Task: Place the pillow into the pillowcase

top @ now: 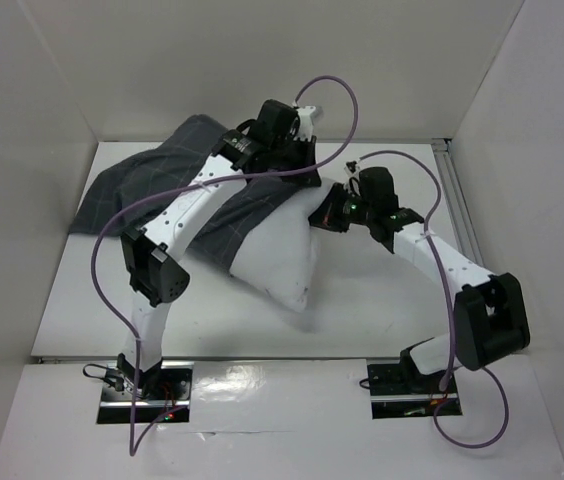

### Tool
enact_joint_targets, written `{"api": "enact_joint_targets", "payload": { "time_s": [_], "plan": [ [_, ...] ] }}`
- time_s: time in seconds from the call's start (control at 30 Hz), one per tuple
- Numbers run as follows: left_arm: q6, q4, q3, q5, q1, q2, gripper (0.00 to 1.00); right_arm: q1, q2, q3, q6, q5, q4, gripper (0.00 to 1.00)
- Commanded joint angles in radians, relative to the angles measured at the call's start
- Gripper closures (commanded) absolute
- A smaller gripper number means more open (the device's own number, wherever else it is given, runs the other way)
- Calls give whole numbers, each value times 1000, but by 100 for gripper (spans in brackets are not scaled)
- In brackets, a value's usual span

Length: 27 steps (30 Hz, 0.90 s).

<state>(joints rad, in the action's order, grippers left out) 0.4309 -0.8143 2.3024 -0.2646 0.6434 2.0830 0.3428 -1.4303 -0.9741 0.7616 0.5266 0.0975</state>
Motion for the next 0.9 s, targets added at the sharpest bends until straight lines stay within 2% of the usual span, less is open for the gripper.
{"api": "enact_joint_targets", "payload": {
  "time_s": [0.0, 0.03, 0.17, 0.23, 0.37, 0.4, 0.43, 0.5, 0.6, 0.63, 0.67, 0.77, 0.8, 0.83, 0.87],
  "plan": [
    [172, 286, 65, -317, 136, -162, 100, 70, 90, -107, 24, -37, -114, 100],
    [186, 306, 54, -308, 150, -173, 100, 79, 90, -86, 33, -49, -114, 100],
    [297, 454, -95, -228, 188, -219, 100, 93, 28, 93, 155, -37, -296, 100],
    [308, 469, -104, -187, 188, -219, 100, 93, 5, 175, 186, -46, -381, 100],
    [252, 422, -139, -26, 188, -219, 100, 41, 42, 215, 170, -86, -342, 100],
    [237, 411, -152, -10, 188, -219, 96, 6, 82, 215, 156, -99, -313, 100],
    [224, 371, -141, -10, 188, -207, 86, -16, 105, 215, 144, -112, -242, 100],
    [171, 337, -111, -19, 179, -196, 53, -100, 187, 215, 108, -142, -143, 100],
    [85, 265, -74, -33, 179, -196, 19, -200, 276, 215, 62, -160, -40, 100],
    [57, 239, -45, -45, 179, -187, 3, -271, 328, 215, 47, -160, 26, 100],
    [28, 209, -32, -45, 179, -187, 0, -307, 349, 197, 29, -181, 68, 100],
    [-29, 135, -78, 46, 156, -270, 0, -434, 375, 126, -53, -261, 234, 100],
    [-49, 167, -190, 98, 132, -306, 4, -483, 375, 91, -95, -261, 270, 100],
    [-60, 194, -263, 122, 118, -346, 16, -501, 360, 71, -123, -242, 281, 92],
    [-75, 226, -341, 148, 107, -423, 44, -510, 344, 43, -148, -223, 306, 67]
  ]
}}
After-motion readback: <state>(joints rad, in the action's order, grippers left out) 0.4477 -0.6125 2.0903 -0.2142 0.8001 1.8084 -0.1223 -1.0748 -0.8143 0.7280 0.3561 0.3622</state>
